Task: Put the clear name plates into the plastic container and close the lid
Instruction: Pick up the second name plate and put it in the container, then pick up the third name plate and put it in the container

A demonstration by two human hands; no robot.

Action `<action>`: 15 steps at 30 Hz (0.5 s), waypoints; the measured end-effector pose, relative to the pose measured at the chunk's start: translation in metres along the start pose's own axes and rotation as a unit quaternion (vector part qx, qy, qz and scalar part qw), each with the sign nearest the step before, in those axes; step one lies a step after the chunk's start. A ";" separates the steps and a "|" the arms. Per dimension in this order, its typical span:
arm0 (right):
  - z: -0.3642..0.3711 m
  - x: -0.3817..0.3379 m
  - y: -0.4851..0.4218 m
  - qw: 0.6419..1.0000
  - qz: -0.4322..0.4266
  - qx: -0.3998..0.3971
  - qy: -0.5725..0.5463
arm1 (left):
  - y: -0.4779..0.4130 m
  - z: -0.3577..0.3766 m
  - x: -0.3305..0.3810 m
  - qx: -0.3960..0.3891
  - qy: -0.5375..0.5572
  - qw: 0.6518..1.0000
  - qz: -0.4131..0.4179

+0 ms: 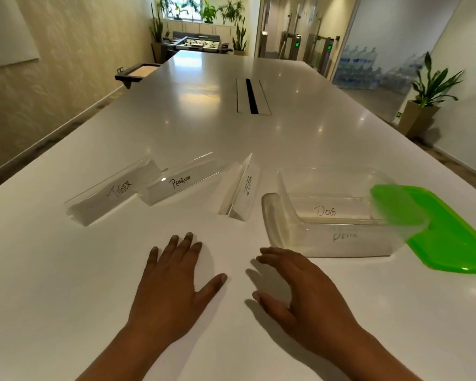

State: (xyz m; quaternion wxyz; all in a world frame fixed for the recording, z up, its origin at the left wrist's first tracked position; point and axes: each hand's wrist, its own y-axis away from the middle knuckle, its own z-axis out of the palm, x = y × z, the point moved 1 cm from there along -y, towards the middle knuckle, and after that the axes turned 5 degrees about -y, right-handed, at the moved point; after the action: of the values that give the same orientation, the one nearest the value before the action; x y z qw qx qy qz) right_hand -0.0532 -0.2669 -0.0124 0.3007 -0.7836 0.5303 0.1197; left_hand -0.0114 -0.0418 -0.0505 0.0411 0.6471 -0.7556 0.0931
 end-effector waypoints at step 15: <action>0.029 0.010 -0.005 0.994 0.058 -0.065 0.070 | 0.005 0.005 -0.001 0.001 0.005 0.998 0.057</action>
State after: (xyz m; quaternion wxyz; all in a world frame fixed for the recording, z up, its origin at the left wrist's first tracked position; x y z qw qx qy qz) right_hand -0.0408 -0.2557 -0.0387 0.2036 -0.7760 0.5855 0.1166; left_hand -0.0157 -0.0409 -0.0562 0.0390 0.6026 -0.7909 0.0996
